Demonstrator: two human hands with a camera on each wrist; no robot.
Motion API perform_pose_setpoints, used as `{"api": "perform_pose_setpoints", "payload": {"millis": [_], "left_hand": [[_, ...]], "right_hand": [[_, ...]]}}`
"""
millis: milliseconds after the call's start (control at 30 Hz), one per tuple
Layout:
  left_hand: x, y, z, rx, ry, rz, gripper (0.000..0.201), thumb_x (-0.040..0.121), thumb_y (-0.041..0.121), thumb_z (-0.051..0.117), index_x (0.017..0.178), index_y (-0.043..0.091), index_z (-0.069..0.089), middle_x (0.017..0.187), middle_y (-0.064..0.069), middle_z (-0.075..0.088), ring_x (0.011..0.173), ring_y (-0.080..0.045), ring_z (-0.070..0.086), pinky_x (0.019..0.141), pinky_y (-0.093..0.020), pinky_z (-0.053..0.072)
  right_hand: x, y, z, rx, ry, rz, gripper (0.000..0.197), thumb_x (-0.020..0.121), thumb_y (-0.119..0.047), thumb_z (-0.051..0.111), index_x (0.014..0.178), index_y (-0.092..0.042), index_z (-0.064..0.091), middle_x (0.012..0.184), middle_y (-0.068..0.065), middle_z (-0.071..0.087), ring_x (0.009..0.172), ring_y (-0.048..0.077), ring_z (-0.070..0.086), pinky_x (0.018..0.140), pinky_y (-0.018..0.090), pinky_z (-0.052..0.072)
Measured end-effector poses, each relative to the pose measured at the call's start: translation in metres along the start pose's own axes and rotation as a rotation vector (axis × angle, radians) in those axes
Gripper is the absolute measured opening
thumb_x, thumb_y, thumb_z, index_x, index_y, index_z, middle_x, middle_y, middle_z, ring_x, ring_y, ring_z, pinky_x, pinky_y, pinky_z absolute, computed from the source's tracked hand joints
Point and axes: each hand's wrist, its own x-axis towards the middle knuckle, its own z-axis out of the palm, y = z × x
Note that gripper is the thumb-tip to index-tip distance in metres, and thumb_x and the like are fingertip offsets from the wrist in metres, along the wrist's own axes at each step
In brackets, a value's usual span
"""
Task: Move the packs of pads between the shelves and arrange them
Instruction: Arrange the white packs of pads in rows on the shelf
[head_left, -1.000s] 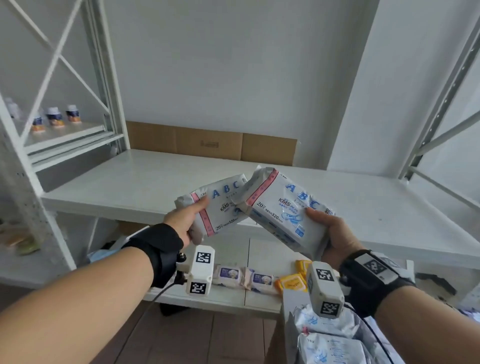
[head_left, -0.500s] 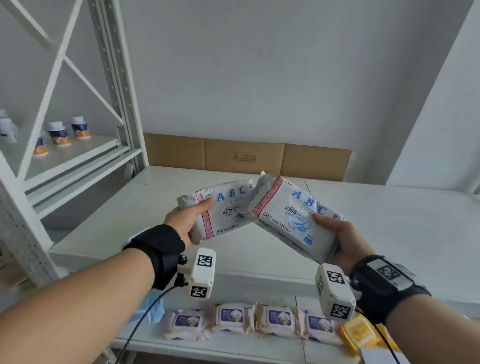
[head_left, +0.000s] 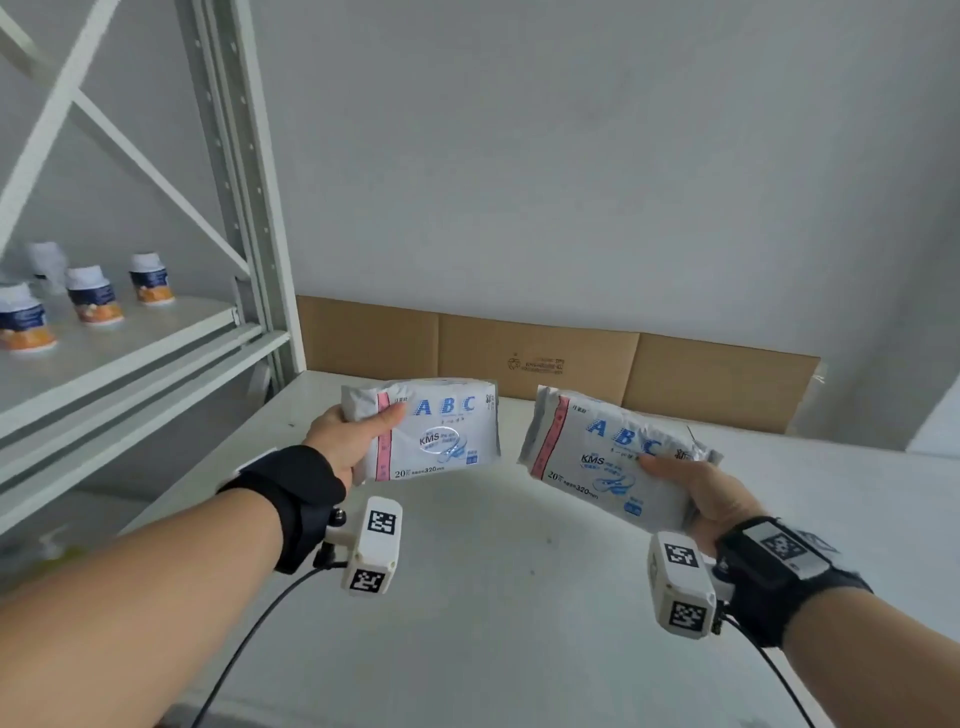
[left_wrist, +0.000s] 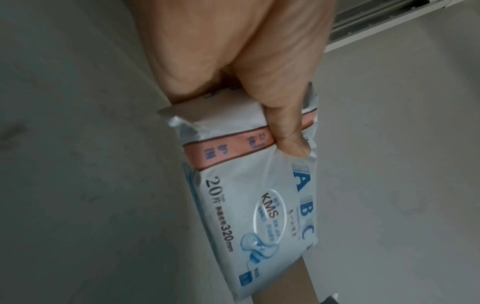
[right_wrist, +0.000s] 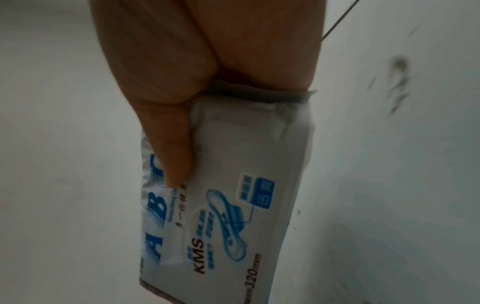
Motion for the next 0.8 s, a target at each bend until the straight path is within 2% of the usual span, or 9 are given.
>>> {"api": "perform_pose_setpoints", "payload": {"millis": [100, 167, 300, 367, 433, 500, 567, 700, 800], "left_hand": [[0.033, 0.005, -0.010, 0.027, 0.010, 0.031, 0.046, 0.081, 0.014, 0.072, 0.123, 0.002, 0.056, 0.118, -0.017, 0.066, 0.106, -0.031, 0.064, 0.095, -0.046, 0.050], [0.056, 0.005, -0.017, 0.056, 0.009, 0.024, 0.044, 0.081, 0.012, 0.071, 0.122, 0.001, 0.057, 0.117, -0.017, 0.066, 0.106, -0.032, 0.064, 0.096, -0.046, 0.049], [0.104, 0.006, -0.029, 0.132, -0.058, 0.015, 0.044, 0.083, 0.012, 0.069, 0.123, 0.001, 0.056, 0.119, -0.016, 0.065, 0.108, -0.030, 0.063, 0.097, -0.040, 0.048], [0.124, 0.007, -0.033, 0.164, -0.116, 0.000, 0.045, 0.084, 0.013, 0.067, 0.126, 0.003, 0.054, 0.121, -0.015, 0.064, 0.111, -0.030, 0.062, 0.099, -0.040, 0.046], [0.140, 0.009, -0.035, 0.203, -0.164, -0.007, 0.043, 0.084, 0.014, 0.066, 0.125, 0.006, 0.056, 0.120, -0.013, 0.065, 0.111, -0.028, 0.061, 0.098, -0.039, 0.047], [0.154, 0.013, -0.036, 0.218, -0.217, -0.004, 0.034, 0.085, 0.011, 0.064, 0.118, 0.012, 0.059, 0.116, -0.010, 0.067, 0.108, -0.025, 0.062, 0.089, -0.034, 0.050], [0.167, 0.016, -0.037, 0.212, -0.270, -0.010, 0.032, 0.086, 0.007, 0.062, 0.117, 0.014, 0.059, 0.111, -0.007, 0.068, 0.102, -0.021, 0.064, 0.080, -0.028, 0.050], [0.189, 0.018, -0.041, 0.202, -0.340, -0.046, 0.033, 0.087, -0.002, 0.057, 0.115, 0.015, 0.058, 0.106, -0.003, 0.069, 0.096, -0.017, 0.064, 0.078, -0.027, 0.050], [0.201, 0.016, -0.047, 0.196, -0.399, -0.069, 0.034, 0.086, -0.008, 0.054, 0.105, 0.019, 0.062, 0.094, 0.002, 0.074, 0.086, -0.011, 0.070, 0.072, -0.021, 0.055]], "right_hand": [[0.041, -0.004, 0.016, -0.003, -0.007, -0.016, 0.052, 0.074, 0.002, 0.069, 0.123, -0.008, 0.056, 0.107, 0.017, 0.069, 0.089, 0.033, 0.066, 0.055, 0.040, 0.057], [0.064, -0.003, 0.026, 0.007, -0.026, 0.001, 0.056, 0.071, 0.003, 0.070, 0.124, -0.010, 0.056, 0.110, 0.018, 0.068, 0.092, 0.034, 0.066, 0.056, 0.042, 0.057], [0.105, 0.002, 0.040, 0.003, -0.011, -0.006, 0.055, 0.068, 0.007, 0.069, 0.119, -0.011, 0.059, 0.110, 0.017, 0.069, 0.102, 0.040, 0.064, 0.066, 0.048, 0.056], [0.119, 0.002, 0.046, -0.022, -0.018, -0.021, 0.046, 0.071, 0.016, 0.056, 0.107, -0.013, 0.062, 0.103, 0.015, 0.070, 0.101, 0.043, 0.062, 0.070, 0.054, 0.055], [0.131, 0.003, 0.051, -0.036, -0.027, -0.035, 0.050, 0.070, 0.023, 0.040, 0.094, -0.015, 0.062, 0.098, 0.016, 0.069, 0.103, 0.046, 0.059, 0.078, 0.063, 0.051], [0.140, 0.004, 0.055, -0.037, -0.011, -0.040, 0.056, 0.070, 0.026, 0.029, 0.093, -0.014, 0.061, 0.097, 0.018, 0.066, 0.109, 0.049, 0.054, 0.089, 0.064, 0.045], [0.150, 0.003, 0.059, -0.035, 0.040, -0.039, 0.061, 0.071, 0.027, 0.022, 0.098, -0.012, 0.061, 0.104, 0.019, 0.061, 0.118, 0.051, 0.047, 0.097, 0.064, 0.040], [0.165, -0.003, 0.064, -0.062, 0.114, -0.031, 0.077, 0.069, 0.027, 0.017, 0.132, -0.004, 0.051, 0.129, 0.026, 0.053, 0.125, 0.049, 0.041, 0.106, 0.061, 0.033], [0.173, -0.006, 0.069, -0.055, 0.132, -0.041, 0.080, 0.070, 0.027, 0.017, 0.134, -0.008, 0.049, 0.135, 0.023, 0.050, 0.126, 0.043, 0.043, 0.107, 0.055, 0.035]]}}
